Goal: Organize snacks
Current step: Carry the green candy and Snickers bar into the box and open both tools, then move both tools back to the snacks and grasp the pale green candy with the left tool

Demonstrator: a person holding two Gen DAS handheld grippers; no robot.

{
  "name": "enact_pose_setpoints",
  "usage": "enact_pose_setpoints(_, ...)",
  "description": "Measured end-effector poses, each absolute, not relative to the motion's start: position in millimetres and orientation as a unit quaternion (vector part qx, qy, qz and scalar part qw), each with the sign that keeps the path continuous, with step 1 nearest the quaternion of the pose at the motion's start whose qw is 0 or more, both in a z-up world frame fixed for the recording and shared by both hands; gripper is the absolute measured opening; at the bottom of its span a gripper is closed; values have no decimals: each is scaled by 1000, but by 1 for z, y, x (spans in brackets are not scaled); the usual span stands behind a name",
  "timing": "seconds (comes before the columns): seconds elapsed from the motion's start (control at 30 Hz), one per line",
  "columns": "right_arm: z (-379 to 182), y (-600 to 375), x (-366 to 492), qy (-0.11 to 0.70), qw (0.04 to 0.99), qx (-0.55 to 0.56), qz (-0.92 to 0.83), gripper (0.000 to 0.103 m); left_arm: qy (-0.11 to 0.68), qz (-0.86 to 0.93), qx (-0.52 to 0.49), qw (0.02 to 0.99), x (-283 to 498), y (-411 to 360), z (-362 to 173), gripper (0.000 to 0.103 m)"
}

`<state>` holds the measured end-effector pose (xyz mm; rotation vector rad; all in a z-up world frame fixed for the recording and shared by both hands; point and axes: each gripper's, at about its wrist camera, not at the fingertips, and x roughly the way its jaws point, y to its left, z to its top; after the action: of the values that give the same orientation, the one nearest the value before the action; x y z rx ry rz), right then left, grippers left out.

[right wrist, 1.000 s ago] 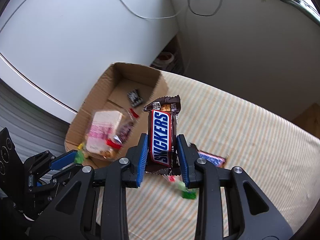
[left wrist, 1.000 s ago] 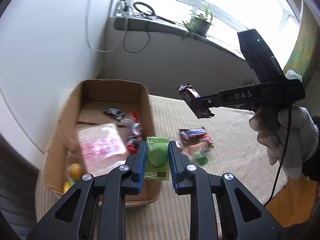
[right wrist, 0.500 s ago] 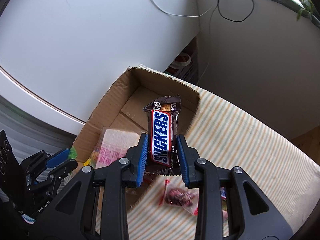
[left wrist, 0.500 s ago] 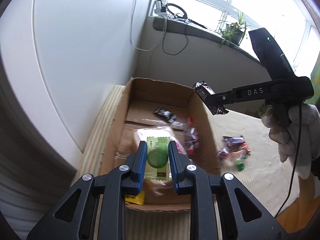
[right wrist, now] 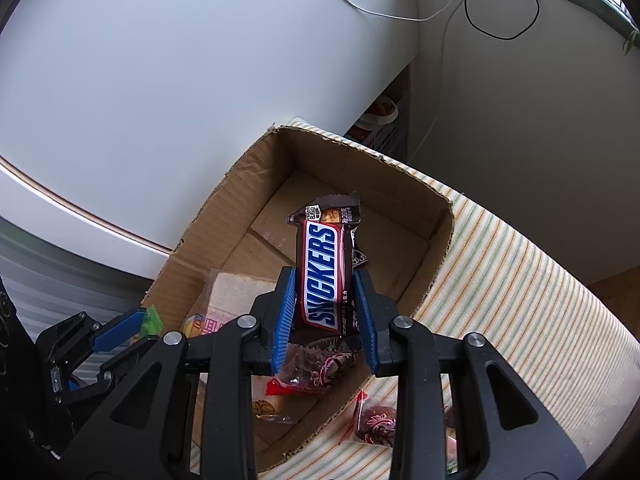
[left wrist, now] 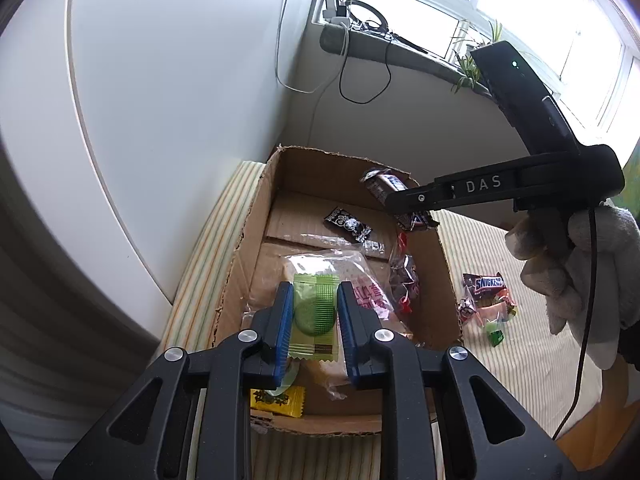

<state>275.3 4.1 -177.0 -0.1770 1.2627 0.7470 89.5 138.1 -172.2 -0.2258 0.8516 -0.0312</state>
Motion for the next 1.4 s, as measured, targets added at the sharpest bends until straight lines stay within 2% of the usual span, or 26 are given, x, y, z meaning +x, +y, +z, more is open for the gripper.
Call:
enact_pose_setpoints(0.07, -175, 5, 275, 573, 742, -84, 338, 31, 414, -17, -105, 904, 91, 136, -172, 22)
enact_pose_setpoints(0.1, -174, 5, 275, 572, 743, -83, 337, 39, 414, -19, -104, 904, 91, 135, -172, 24)
enact_pose_setpoints(0.13, -173, 5, 276, 572, 743, -82, 337, 46, 415, -20, -102, 904, 91, 134, -172, 35)
enact_pose_setpoints(0.17, -172, 4, 276, 570, 745, -80, 337, 60, 415, -19, -100, 904, 91, 133, -172, 48)
enact_pose_setpoints(0.2, -169, 2, 276, 566, 748, -77, 337, 63, 415, -17, -100, 904, 90, 133, -172, 51)
enact_pose_setpoints(0.97, -139, -37, 269, 541, 771, -60, 332, 64, 409, 3, -112, 906, 84, 131, -157, 53)
enact_pose_setpoints(1.4, -129, -136, 263, 543, 787, -37, 291, 64, 412, -55, -99, 904, 78, 79, -152, 53)
